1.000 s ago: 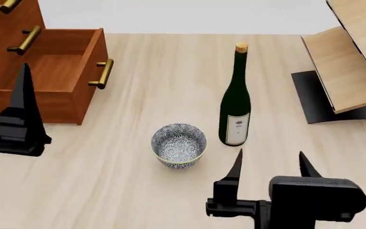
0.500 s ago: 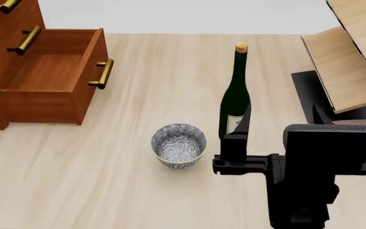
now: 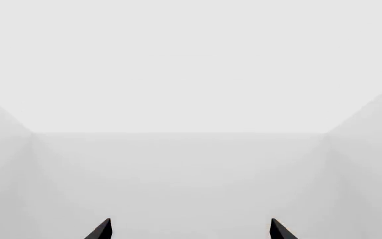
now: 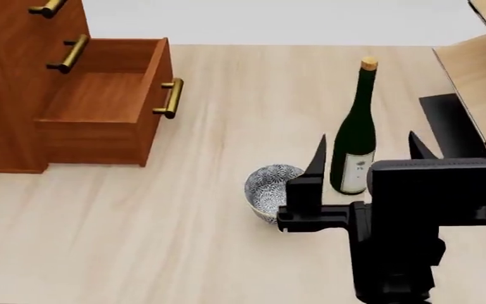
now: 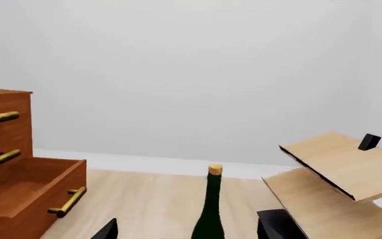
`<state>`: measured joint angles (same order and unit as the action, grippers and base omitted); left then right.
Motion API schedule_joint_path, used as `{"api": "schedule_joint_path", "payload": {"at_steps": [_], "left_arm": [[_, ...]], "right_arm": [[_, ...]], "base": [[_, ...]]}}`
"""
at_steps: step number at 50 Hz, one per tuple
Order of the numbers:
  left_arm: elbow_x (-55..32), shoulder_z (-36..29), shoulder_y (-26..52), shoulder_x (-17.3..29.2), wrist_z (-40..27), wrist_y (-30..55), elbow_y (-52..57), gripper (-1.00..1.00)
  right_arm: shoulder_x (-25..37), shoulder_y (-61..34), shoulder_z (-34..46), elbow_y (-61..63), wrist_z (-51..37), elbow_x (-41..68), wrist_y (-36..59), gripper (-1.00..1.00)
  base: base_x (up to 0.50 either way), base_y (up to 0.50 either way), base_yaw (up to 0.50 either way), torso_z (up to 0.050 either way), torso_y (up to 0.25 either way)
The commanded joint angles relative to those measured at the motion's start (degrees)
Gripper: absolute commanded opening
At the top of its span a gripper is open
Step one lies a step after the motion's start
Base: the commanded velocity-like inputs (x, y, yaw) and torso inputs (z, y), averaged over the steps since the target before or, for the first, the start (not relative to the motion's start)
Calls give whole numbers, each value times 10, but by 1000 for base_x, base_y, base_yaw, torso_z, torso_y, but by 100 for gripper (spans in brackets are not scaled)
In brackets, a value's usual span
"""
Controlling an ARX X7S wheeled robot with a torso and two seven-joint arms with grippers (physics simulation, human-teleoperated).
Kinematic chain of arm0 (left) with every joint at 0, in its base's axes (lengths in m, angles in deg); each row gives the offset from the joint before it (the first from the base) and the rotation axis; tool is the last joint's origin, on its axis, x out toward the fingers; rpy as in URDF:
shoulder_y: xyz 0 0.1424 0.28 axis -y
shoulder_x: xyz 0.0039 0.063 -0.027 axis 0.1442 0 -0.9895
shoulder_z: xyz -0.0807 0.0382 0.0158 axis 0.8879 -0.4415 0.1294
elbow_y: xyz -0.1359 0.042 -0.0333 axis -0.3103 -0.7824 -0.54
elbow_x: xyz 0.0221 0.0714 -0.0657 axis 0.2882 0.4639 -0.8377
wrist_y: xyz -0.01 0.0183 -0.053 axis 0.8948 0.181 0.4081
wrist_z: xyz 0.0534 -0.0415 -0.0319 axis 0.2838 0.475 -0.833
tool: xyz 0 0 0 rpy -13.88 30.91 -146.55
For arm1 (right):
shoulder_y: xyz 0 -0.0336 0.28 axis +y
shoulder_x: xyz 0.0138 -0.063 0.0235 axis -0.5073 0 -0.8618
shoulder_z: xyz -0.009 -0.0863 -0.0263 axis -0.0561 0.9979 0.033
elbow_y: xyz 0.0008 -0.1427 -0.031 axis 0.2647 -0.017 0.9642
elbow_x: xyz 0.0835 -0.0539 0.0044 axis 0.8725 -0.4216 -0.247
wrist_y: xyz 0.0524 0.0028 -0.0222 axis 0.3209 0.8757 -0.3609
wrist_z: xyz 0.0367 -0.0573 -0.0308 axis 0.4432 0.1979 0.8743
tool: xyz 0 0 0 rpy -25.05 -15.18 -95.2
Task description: Close the bottom drawer of the cabinet and open the top drawer.
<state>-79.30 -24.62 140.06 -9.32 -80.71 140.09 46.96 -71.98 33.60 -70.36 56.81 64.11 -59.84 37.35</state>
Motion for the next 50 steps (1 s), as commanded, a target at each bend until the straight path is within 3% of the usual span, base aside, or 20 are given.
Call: {"api": "schedule_joint_path", "payload": {"at_steps": [1, 42, 50], "left_arm": [[-3, 2, 2, 5, -4, 2, 6, 100], [-9, -11, 11, 12, -17, -2, 3, 100], [-13, -11, 14, 11, -20, -1, 4, 100]], "right_arm": [[8, 3, 14, 3, 2, -1, 2, 100], [10, 11, 8, -4, -2, 18, -11, 100], [9, 16, 5, -3, 0, 27, -14, 100]], "base": [[0, 500, 0, 0, 0], [0, 500, 0, 0, 0], [0, 23, 0, 0, 0]]}}
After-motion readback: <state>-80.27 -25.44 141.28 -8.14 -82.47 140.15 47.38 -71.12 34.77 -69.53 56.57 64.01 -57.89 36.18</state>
